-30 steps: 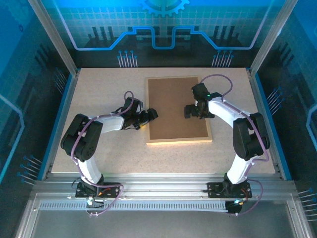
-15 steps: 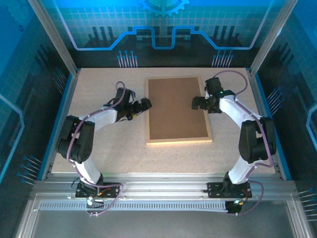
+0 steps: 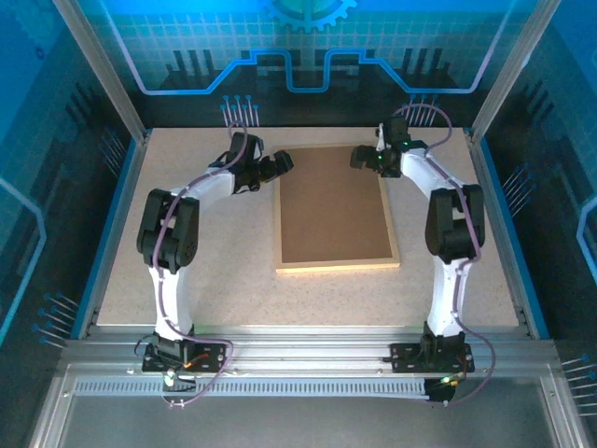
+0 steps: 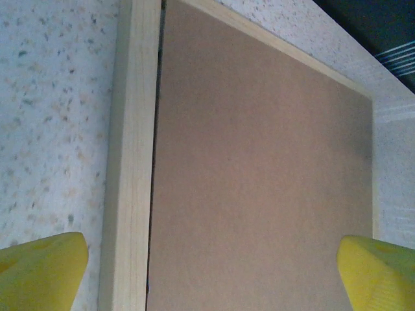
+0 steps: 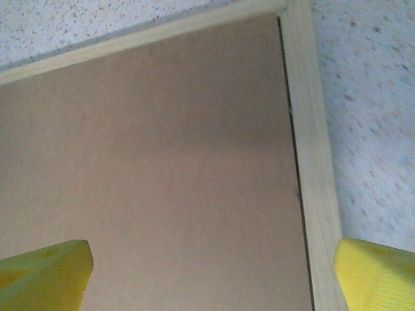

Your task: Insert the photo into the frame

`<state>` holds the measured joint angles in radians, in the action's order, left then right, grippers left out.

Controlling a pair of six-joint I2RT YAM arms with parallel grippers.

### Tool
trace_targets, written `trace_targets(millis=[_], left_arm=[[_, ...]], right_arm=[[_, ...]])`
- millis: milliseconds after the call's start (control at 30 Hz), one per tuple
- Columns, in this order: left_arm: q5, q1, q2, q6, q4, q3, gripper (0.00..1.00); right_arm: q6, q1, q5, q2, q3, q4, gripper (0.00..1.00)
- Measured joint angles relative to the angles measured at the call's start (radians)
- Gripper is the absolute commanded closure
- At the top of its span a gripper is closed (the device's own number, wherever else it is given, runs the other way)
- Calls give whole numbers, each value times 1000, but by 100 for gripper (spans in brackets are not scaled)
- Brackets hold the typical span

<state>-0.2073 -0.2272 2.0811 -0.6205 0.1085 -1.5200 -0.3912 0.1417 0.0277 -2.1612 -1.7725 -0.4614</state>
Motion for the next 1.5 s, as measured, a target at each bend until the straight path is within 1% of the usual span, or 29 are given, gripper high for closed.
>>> trace_targets(millis=[167,300,500,700,933,1033,1100,1200,1333,1500], left_arm=[[2,10,90,0,22,-126,1],[2,18,132,-1,23,-190,1],[1,22,196,-7,26,-243,1],[0,23,225,-9,37,-245,1],[-43,23,230,-10,-5,-261,1],[-58,23,252,-12,-31,-299,1],[-63,23,261,-13,-48,-307,1],[-68,23,270,-13,-63,-314,1],[-88,23,325,-25,-76,-397,1],[-89,23,368,-32,-68,-456,1]], right_arm=[[0,0,-35,-153,-185,-61,3],[8,-3,-49,-229,-296,-95,5],[33,-5,-16,-285,-381,-104,6],[33,-5,-12,-341,-465,-115,6],[13,-20,1,-349,-451,-103,4],[-5,-36,28,-312,-381,-53,3],[-13,-49,44,-285,-324,-16,2],[-35,-77,69,-264,-261,6,1],[-61,-112,109,-267,-243,7,1],[-80,-117,137,-267,-243,18,1]])
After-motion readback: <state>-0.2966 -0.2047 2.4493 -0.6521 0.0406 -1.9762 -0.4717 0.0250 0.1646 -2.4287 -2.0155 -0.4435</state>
